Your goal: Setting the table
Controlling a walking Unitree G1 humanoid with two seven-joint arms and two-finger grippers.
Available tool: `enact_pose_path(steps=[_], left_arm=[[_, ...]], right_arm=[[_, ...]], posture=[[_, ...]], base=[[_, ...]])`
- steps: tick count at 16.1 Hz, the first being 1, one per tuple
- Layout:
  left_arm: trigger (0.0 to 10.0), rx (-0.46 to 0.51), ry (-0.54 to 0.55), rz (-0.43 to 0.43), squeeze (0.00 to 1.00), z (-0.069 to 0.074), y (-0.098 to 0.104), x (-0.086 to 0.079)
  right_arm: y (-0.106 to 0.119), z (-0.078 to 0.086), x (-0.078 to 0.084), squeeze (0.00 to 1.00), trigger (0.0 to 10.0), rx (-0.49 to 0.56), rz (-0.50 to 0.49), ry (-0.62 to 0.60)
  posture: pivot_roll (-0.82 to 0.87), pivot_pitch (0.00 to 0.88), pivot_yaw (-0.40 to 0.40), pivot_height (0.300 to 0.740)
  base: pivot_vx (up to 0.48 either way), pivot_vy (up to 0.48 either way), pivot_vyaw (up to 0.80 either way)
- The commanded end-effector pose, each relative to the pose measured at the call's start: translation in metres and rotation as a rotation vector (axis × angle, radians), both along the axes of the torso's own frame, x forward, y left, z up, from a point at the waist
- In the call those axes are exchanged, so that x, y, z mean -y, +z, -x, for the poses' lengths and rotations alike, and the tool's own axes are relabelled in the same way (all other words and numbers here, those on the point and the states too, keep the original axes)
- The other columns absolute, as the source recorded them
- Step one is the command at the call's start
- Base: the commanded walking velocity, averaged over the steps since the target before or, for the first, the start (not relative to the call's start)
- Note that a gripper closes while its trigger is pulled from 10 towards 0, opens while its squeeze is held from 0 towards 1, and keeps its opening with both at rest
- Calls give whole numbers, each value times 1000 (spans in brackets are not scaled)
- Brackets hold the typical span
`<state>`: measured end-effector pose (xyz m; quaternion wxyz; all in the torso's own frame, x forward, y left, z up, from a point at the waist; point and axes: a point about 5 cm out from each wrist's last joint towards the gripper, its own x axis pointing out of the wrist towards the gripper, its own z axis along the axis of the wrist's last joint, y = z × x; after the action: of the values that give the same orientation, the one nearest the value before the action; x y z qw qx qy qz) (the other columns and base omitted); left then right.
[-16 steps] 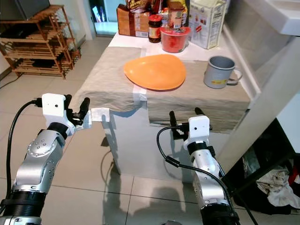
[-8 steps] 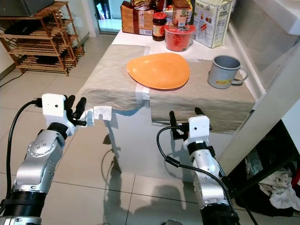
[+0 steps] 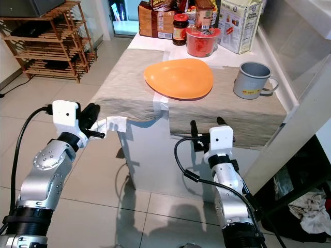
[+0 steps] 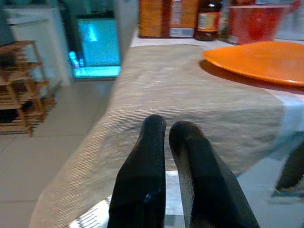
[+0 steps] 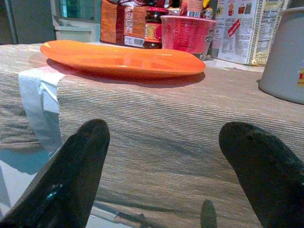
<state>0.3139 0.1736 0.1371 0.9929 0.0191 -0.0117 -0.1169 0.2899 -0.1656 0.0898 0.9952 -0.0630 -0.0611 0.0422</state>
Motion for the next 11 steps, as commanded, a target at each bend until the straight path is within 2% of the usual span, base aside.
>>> enact_pose_path(steps=[1, 2, 6, 8, 10, 11], left_arm=[[0, 6, -40, -20, 0, -6, 6, 0], [10000, 17, -39, -12, 0, -11, 12, 0], [10000, 71, -77, 91, 0, -25, 34, 13], [10000, 88, -144, 98, 0, -29, 39, 26], [10000, 102, -188, 68, 0, -29, 41, 37], [10000, 97, -211, 91, 0, -30, 42, 44]], right_arm=[[6, -2, -1, 0, 10000, 23, 22, 6], [8, -1, -1, 0, 10000, 36, 19, 6], [17, -1, -1, 0, 10000, 85, 43, 3], [18, -2, 1, 0, 10000, 89, 38, -9], [18, -2, 1, 0, 10000, 88, 38, -12], [17, -1, 1, 0, 10000, 86, 35, -16]], posture=[[-69, 0, 55, 736], [-71, 0, 58, 736], [-83, 0, 64, 736], [-85, 0, 65, 736], [-85, 0, 66, 736], [-88, 0, 68, 736]], base=[[0, 0, 0], [0, 0, 0], [0, 0, 0], [0, 0, 0], [0, 0, 0], [0, 0, 0]])
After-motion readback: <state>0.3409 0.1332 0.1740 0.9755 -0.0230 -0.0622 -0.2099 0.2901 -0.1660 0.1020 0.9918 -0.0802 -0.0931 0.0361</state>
